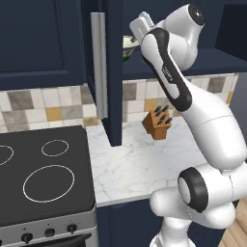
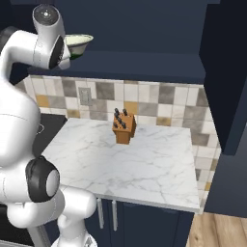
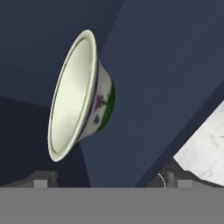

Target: Pick up the bowls from the cabinet and place each bowl in front of a stool on the dining counter.

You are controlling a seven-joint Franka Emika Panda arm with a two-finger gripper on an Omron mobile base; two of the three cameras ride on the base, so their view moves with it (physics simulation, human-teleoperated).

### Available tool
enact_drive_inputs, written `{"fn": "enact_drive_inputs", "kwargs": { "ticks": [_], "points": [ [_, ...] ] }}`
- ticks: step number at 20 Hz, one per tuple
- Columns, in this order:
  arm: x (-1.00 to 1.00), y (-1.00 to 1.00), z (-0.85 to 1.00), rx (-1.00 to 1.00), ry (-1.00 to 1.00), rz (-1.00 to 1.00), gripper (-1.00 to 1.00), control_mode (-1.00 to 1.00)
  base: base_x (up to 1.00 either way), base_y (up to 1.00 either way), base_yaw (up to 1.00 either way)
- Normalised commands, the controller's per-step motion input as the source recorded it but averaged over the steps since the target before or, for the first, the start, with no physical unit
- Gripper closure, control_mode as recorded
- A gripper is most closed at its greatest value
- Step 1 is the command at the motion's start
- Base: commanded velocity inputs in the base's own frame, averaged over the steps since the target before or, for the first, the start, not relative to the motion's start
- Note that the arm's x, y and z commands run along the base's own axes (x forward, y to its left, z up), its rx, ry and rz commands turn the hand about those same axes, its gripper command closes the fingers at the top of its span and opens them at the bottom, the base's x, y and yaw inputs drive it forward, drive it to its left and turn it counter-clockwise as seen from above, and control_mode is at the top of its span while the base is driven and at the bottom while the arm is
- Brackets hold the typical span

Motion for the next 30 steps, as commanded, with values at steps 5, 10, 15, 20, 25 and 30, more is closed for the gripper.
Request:
{"fn": "enact_drive_inputs", "kwargs": {
  "ticks": [5, 10, 15, 20, 25, 30],
  "points": [
    [0.31, 0.0, 0.0, 0.0, 0.0, 0.0, -1.0, -1.0, 0.0, 0.0, 0.0],
    [0.33, 0.0, -0.03, 0.0, 0.0, 0.0, -1.0, -1.0, 0.0, 0.0, 0.0],
    [0.33, 0.02, -0.09, 0.0, 0.0, 0.0, -1.0, -1.0, 0.0, 0.0, 0.0],
    [0.29, 0.03, -0.06, 0.0, 0.0, 0.0, -1.0, -1.0, 0.0, 0.0, 0.0],
    [0.24, 0.05, -0.03, 0.0, 0.01, 0.0, -1.0, -1.0, 0.0, 0.0, 0.0],
    [0.21, 0.02, -0.02, 0.0, 0.0, 0.0, -1.0, -1.0, 0.0, 0.0, 0.0]
  ]
}}
